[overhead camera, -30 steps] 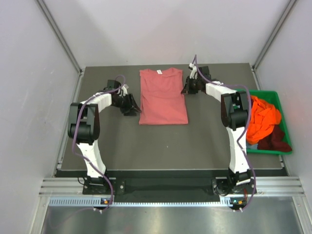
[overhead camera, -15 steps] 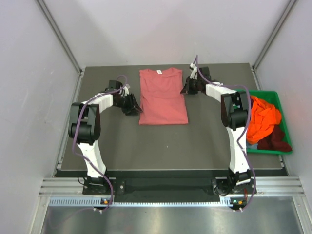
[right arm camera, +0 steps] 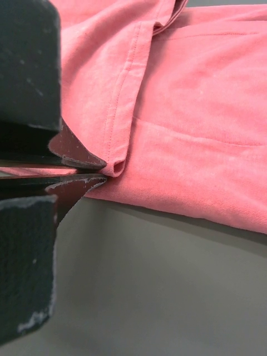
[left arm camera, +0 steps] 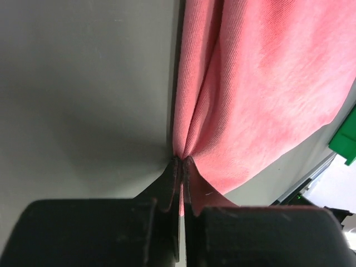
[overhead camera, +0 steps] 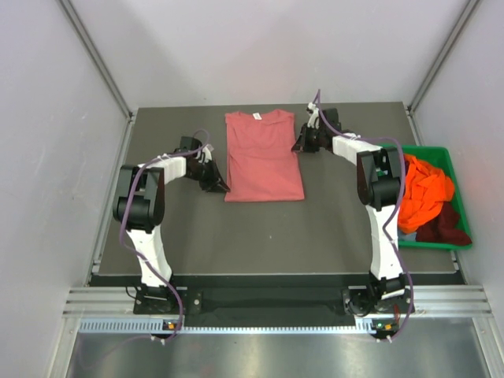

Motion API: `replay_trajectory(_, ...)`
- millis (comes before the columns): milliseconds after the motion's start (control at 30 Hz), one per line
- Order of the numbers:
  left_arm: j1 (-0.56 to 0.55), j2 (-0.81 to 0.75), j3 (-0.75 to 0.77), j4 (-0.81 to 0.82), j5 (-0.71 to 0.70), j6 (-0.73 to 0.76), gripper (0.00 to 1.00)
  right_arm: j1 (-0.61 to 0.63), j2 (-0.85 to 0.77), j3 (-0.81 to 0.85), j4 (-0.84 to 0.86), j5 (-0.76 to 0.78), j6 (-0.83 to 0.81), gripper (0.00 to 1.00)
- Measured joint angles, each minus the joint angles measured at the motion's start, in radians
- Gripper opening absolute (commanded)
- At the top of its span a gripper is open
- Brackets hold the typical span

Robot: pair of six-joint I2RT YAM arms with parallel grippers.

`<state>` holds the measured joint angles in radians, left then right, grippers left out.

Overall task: Fold and stack the t-shirts
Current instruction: Fold the tshirt

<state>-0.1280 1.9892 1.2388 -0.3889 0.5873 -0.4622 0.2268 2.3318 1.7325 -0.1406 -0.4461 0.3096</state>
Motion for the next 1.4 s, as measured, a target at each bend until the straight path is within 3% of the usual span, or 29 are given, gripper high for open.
replay_trajectory(433, -0.008, -0.105, -0.147, 0.095, -0.095, -0.138, 0.02, 0.000, 0.000, -0.005, 0.013, 0.000, 0.009, 0.00)
replay_trajectory(500, -0.008, -0.116, -0.166, 0.109, -0.095, -0.159, 0.21, 0.000, 0.000, -0.005, 0.014, -0.003, 0.010, 0.00)
replay_trajectory(567, -0.008, -0.121, -0.171, 0.108, -0.097, -0.178, 0.26, 0.000, 0.000, -0.005, 0.014, -0.013, 0.009, 0.04)
replay_trajectory(600, -0.008, -0.125, -0.171, 0.104, -0.098, -0.185, 0.35, 0.000, 0.000, -0.005, 0.013, -0.017, 0.009, 0.04)
replay_trajectory(633, -0.008, -0.127, -0.168, 0.097, -0.102, -0.185, 0.38, 0.000, 0.000, -0.005, 0.013, -0.020, 0.008, 0.05)
replay_trajectory(733, -0.007, -0.120, -0.091, 0.021, -0.125, -0.160, 0.43, 0.000, 0.000, -0.005, 0.011, -0.026, 0.005, 0.06)
replay_trajectory(1033, 0.024, 0.047, 0.350, -0.003, -0.115, -0.021, 0.41, 0.000, 0.002, -0.005, 0.011, -0.044, -0.010, 0.06)
replay_trajectory(1400, 0.047, 0.263, 0.445, -0.017, -0.001, 0.077, 0.42, 0.000, 0.017, 0.002, 0.029, -0.074, 0.001, 0.06)
